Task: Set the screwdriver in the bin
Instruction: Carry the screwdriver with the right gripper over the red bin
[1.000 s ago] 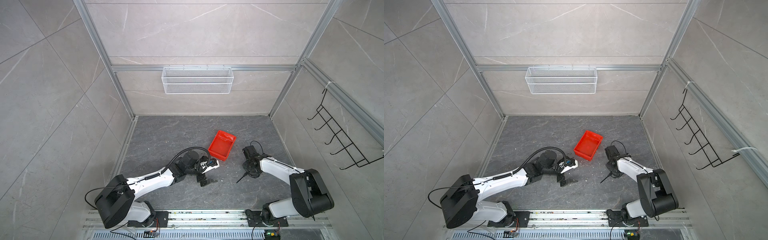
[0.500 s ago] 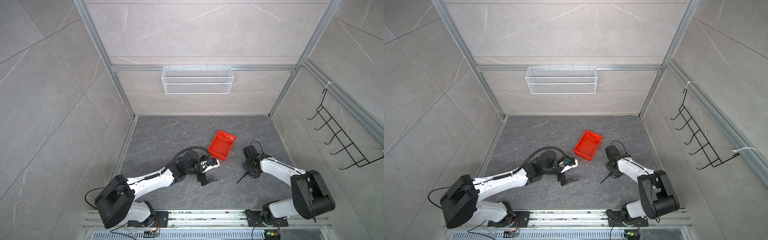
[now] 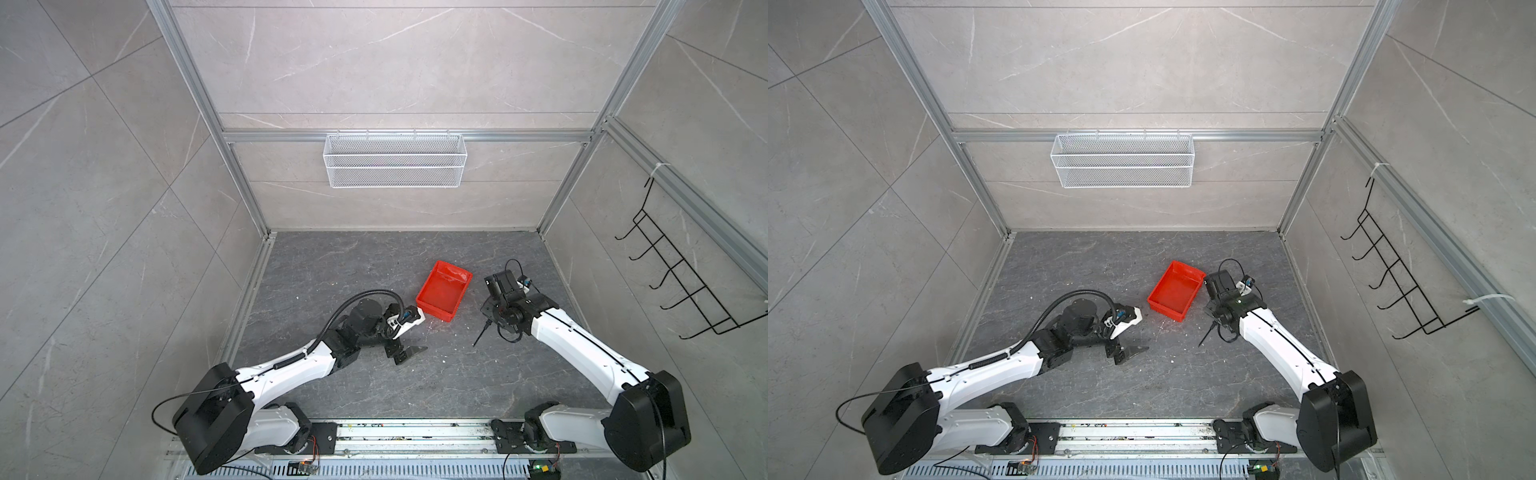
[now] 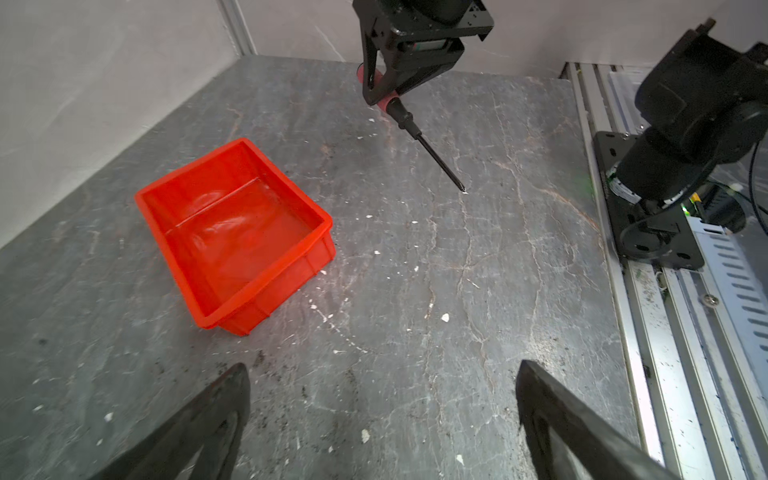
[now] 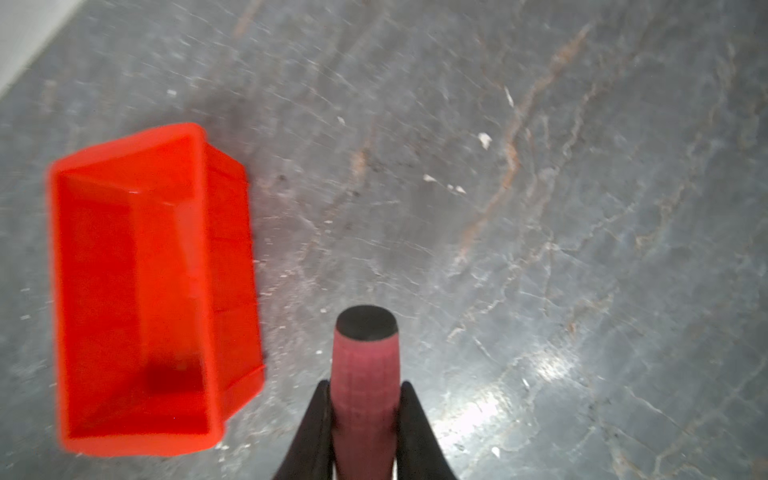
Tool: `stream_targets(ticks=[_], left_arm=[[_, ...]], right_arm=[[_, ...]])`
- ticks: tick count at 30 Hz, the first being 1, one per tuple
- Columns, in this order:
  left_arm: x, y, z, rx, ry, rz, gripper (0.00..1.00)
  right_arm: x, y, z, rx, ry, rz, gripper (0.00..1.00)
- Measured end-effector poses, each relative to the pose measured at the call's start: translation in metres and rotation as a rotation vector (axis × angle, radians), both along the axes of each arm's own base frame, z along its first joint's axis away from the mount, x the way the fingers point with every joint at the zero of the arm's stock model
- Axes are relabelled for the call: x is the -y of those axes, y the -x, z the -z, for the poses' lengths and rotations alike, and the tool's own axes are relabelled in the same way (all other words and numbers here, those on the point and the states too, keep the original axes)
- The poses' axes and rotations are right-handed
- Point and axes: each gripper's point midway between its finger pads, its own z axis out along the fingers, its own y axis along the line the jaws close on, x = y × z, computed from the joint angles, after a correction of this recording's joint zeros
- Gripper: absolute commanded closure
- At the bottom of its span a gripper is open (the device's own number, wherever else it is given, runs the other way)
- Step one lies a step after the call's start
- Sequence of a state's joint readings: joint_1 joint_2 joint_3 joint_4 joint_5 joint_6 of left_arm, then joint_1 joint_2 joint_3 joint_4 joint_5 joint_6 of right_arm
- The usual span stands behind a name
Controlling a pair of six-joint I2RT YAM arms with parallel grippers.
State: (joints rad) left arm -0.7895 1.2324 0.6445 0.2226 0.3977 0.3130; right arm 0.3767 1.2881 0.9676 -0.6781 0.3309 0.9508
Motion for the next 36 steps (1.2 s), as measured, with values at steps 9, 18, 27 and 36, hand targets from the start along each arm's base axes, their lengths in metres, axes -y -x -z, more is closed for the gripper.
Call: stream_targets(ticks=[9,18,27,36], left_arm=[[-0.045,-0.019,-0.026,0.044,0.066,-0.142,0.0],[-0.061,-0.02,-0.022,0.051,0.072,-0.212,0.0],[-0.061,-0.023,-0.017,0.034,0.076,-0.234,0.0],[-0.06,-0.024,-0.012,0.021,0.066,-0.235,0.0]], right_arm=[[-0.038,-0.038,-0.048,0.102,-0.016,-0.087,0.99],[-0.083,-0.092,-0.033,0.094,-0.021,-0.161,0.99],[-0.111,-0.136,-0.003,0.068,-0.001,-0.207,0.99],[-0.123,-0.162,0.024,0.031,0.03,-0.23,0.99]])
